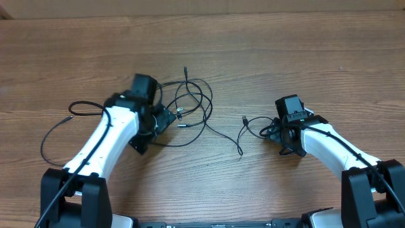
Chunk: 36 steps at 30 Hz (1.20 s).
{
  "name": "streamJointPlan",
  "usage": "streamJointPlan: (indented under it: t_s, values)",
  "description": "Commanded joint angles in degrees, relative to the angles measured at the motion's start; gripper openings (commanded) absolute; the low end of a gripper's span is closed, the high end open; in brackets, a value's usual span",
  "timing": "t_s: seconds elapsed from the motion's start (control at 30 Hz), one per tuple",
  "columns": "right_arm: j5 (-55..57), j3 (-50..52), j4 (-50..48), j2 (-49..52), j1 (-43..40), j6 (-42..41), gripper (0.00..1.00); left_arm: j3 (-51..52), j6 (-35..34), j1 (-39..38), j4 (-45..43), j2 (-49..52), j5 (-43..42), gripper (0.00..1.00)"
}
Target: Untangle cables
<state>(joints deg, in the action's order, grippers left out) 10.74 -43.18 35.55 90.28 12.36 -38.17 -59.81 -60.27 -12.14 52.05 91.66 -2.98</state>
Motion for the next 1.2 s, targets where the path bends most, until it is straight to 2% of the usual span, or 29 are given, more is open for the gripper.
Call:
streamJointPlan:
  t_s: [0.0, 0.2, 0.83, 1.17]
  values:
    - [-0.52, 0.81, -0.39, 0.72, -0.44, -0.39, 0.84, 2.1, -2.78, -1.55, -0.33, -0.13, 11.28, 0.99]
    - [-0.55, 0.81, -0.74, 0.72, -0.44, -0.39, 0.84, 4.37, -2.75, -1.92, -0.5, -0.13, 13.97, 0.96]
    - [-0.52, 0.81, -0.76, 0.72, -0.44, -0.39, 0.84, 9.11, -2.75, -1.92, -6.03, 0.31, 12.15, 0.92]
    - [-0.5, 0.81, -0.76, 0.72, -0.44, -0.39, 0.84, 9.11, -2.75, -1.92, -6.25, 7.08, 10.58, 0.9]
